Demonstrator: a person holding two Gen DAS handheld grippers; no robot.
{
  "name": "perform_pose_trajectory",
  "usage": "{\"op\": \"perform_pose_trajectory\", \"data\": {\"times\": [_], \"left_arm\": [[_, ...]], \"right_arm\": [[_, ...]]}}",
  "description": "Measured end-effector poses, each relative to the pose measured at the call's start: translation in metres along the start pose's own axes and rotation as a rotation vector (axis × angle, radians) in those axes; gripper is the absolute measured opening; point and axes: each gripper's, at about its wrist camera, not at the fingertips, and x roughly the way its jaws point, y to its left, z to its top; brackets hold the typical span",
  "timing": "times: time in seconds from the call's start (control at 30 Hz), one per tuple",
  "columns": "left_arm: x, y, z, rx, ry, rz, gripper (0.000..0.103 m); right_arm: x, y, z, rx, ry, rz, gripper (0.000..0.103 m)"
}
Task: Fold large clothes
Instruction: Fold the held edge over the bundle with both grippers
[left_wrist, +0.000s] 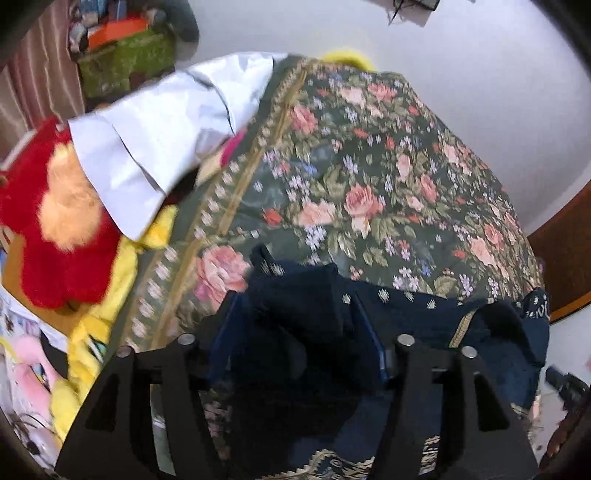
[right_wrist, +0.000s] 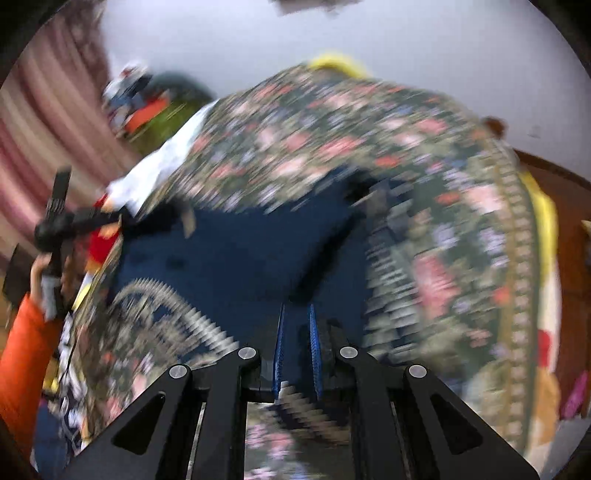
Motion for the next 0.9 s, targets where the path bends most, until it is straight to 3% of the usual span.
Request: {"op": "perform_pose_trajectory", "data": {"times": [0.1,0.2,0.37,0.5,0.63,0.7,0.77,0.83,0.9], "left_arm": [[-0.010,0.001,0.001,0.029,-0.036,0.046,0.063],[-0.017,-0.004,-0.008,0.100,-0.049,0.061,0.064],[-0.022,-0.032,-0.045,0.296,-0.029,0.016,0.065],[-0.016,-0.054,-0.074,0.406,-0.018,-0.007,0.074],[0.009,-0.087,-0.083,0.535,-0.011,0.096,0.074],[0.019,-0.096,-0.075,0.523,-0.029,0.144,0.074],[0.027,-0.097,-0.063,0.457,-0.020,0.139,0.074],[0.027,-0.093,-0.055,0.368,-0.010,0.105,0.074],[0.017,-0.089,-0.057,0.288,-0.005,0.009,0.074]], "right_arm": [[0.036,0.024,-0.003,-0.046,0.069,-0.027,0.008],[0.060,0.038,0.008,-0.072,0.070,-0.067,0.008],[0.078,0.033,0.053,0.007,-0.026,-0.115,0.008],[0.062,0.023,0.081,0.115,-0.169,-0.195,0.008],[0.039,0.014,0.076,0.165,-0.231,-0.171,0.008],[0.032,0.018,0.068,0.107,-0.198,-0.179,0.008],[0.025,0.027,0.056,0.012,-0.168,-0.219,0.008],[0.017,0.037,0.039,-0.111,-0.149,-0.274,0.008],[0.013,0.044,0.020,-0.202,-0.134,-0.307,0.008]]}}
